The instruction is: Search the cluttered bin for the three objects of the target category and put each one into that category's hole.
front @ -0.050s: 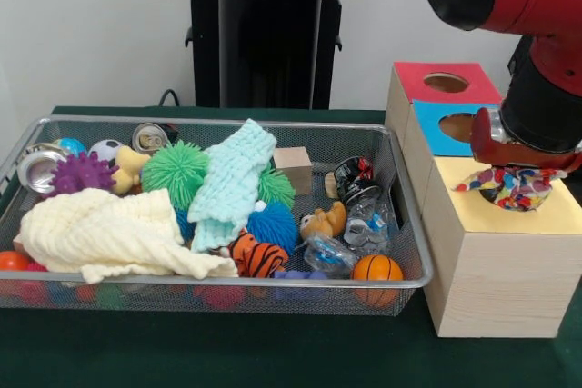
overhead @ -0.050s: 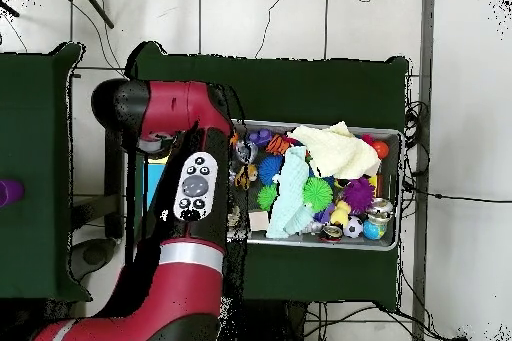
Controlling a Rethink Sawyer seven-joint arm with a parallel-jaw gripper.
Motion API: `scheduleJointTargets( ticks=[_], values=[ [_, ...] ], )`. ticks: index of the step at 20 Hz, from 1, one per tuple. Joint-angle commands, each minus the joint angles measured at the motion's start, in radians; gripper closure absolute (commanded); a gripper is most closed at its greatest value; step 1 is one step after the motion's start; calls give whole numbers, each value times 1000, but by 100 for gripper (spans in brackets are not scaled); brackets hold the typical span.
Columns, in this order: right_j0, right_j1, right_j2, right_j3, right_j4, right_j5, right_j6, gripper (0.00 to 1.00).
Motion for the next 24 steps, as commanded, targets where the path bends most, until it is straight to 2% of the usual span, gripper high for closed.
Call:
scheduleJointTargets(
  ticks=[1,6,13,18,24],
  values=[
    [-30,-85,45,-23,-9,207,118,0],
    [-29,-74,55,-22,-16,186,102,0],
    [-30,-18,62,-129,-17,229,137,0],
    [-27,-43,66,-98,-13,183,134,0],
    [-27,-49,66,-88,-14,190,134,0]
  ],
)
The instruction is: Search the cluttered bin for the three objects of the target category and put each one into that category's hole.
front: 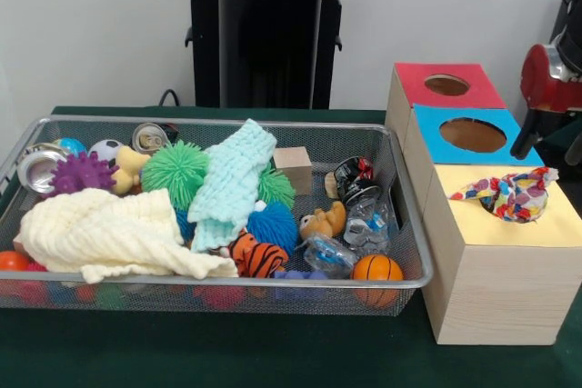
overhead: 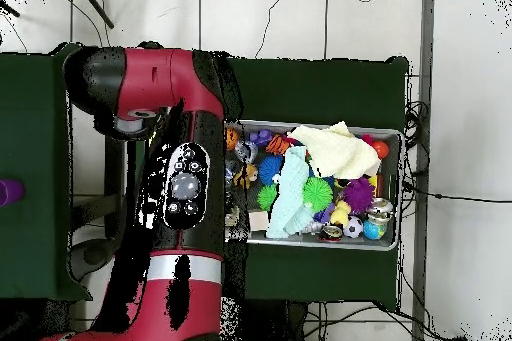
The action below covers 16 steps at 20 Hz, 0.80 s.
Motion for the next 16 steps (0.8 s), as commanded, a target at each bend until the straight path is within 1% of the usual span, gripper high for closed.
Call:
scheduleJointTargets(
  ticks=[1,5,8,11,12,13,15,16],
  values=[
    [-21,5,66,35,-13,50,132,0],
    [-24,4,70,52,-16,10,122,0],
    [-25,0,74,80,-22,-60,106,0],
    [-23,-11,75,104,-22,-88,106,0],
    [-22,-15,75,113,-22,-98,108,100],
    [-22,-15,73,113,-23,-94,109,100],
    [-21,-16,77,114,-33,-94,81,100],
    [-21,-21,79,127,-29,-111,87,100]
  ],
)
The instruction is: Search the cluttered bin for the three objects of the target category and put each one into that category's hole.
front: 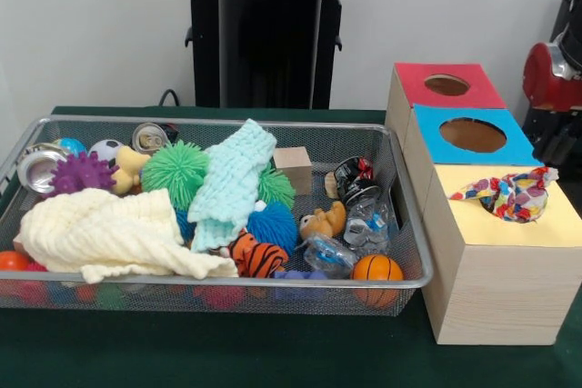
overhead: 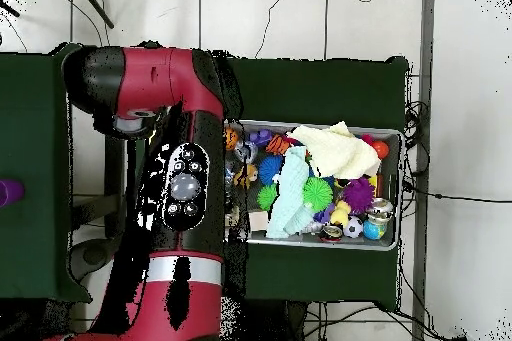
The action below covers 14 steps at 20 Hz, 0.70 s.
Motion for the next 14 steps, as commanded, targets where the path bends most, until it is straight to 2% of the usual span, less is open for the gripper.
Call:
scheduleJointTargets(
  ticks=[1,6,14],
  values=[
    [-21,-18,80,133,-27,-107,86,100],
    [-23,-25,89,177,-27,-168,80,100],
    [-21,-42,91,217,-27,-194,81,100]
  ],
)
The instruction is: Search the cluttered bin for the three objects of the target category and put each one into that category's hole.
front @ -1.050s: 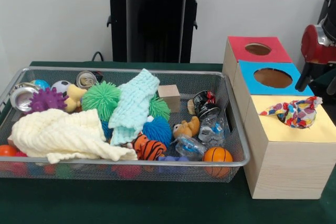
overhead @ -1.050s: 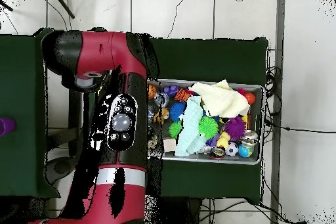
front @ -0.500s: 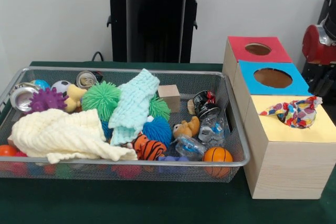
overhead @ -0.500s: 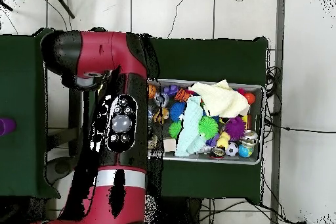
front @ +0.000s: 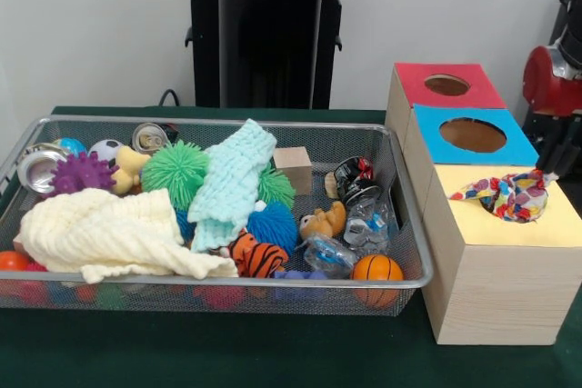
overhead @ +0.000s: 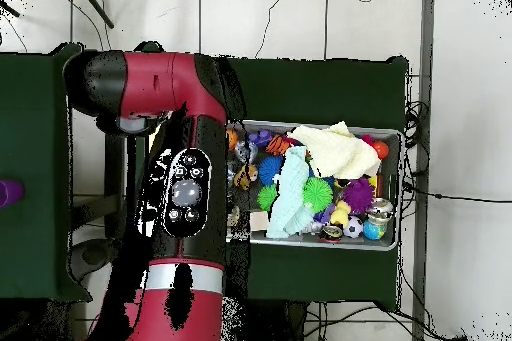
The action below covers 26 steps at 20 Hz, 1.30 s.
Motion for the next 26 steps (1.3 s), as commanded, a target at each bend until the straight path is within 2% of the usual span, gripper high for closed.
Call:
scheduleJointTargets(
  ticks=[1,4,7,11,16,23,26],
  values=[
    [-20,-12,90,167,-22,-71,81,100],
    [-18,-5,92,181,-30,-116,79,100],
    [-21,27,108,222,-49,-278,81,100],
    [-19,59,110,233,-71,-374,80,100],
    [-4,86,80,213,-82,-344,105,100],
    [-1,104,78,227,-95,-402,114,100],
    [-2,122,78,211,-94,-384,116,100]
  ],
)
